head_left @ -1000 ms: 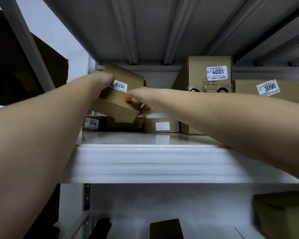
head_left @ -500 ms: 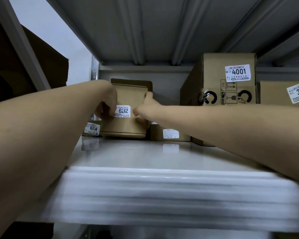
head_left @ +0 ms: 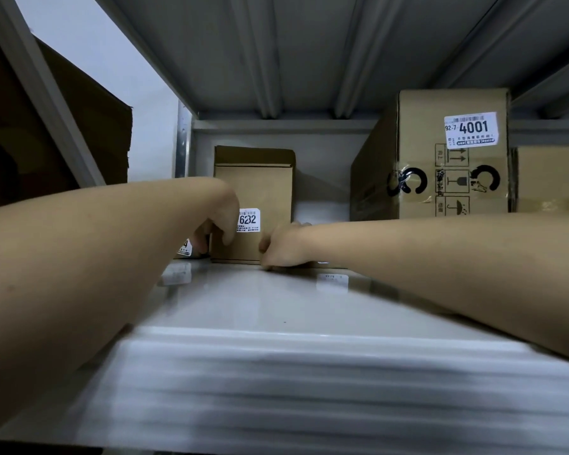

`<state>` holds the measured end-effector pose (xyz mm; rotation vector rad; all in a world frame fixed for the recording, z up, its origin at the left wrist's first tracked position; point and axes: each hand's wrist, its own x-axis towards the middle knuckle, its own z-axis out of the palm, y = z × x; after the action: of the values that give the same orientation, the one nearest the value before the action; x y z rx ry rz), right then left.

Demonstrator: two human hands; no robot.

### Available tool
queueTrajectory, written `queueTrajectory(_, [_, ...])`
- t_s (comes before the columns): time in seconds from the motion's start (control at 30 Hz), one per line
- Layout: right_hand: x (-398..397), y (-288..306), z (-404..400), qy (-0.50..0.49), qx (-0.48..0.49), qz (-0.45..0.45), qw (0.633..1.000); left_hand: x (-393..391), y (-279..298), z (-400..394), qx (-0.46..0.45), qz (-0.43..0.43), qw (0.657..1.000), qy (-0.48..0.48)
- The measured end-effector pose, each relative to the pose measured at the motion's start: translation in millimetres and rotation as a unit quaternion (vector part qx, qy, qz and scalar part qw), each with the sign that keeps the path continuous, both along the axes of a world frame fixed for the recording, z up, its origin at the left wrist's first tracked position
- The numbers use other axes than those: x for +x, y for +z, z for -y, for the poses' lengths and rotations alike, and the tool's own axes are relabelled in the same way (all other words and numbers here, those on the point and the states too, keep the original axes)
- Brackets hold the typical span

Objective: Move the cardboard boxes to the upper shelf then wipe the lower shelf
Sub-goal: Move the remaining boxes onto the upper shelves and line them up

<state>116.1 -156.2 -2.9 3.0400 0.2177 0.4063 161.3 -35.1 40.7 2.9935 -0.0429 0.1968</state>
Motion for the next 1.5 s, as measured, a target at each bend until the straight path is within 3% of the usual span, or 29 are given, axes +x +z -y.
queueTrajectory(0.3, [6,1,4,-0.001,-0.064,-0.017,0.998,12,1,-5,-0.072,-0.038,0.996,-0.019])
queueTrajectory(0.43, [9,1,2,-0.038,-0.101,-0.007,0.994,2,-3,-6,-0.057,-0.029,0.998,-0.019])
queueTrajectory(0.57, [8,5,-1,-0.036,-0.062,0.011,0.997,-22,-4,-3,0.036,0.050,0.998,-0.015])
queueTrajectory(0.7, [-4,18,4,-0.023,0.024,0.076,0.997,-39,-5,3,0.065,0.107,0.992,-0.002])
queueTrajectory(0.97, [-40,43,23,0.041,0.097,0.186,0.977,-67,3,27,-0.034,0.194,0.980,-0.028])
queueTrajectory(1.13, [-78,40,47,0.081,0.144,0.180,0.970,-93,-4,52,-0.114,0.186,0.973,-0.071])
queueTrajectory(1.5, [-179,23,149,0.049,0.218,0.205,0.953,-183,-23,144,-0.149,0.288,0.927,-0.186])
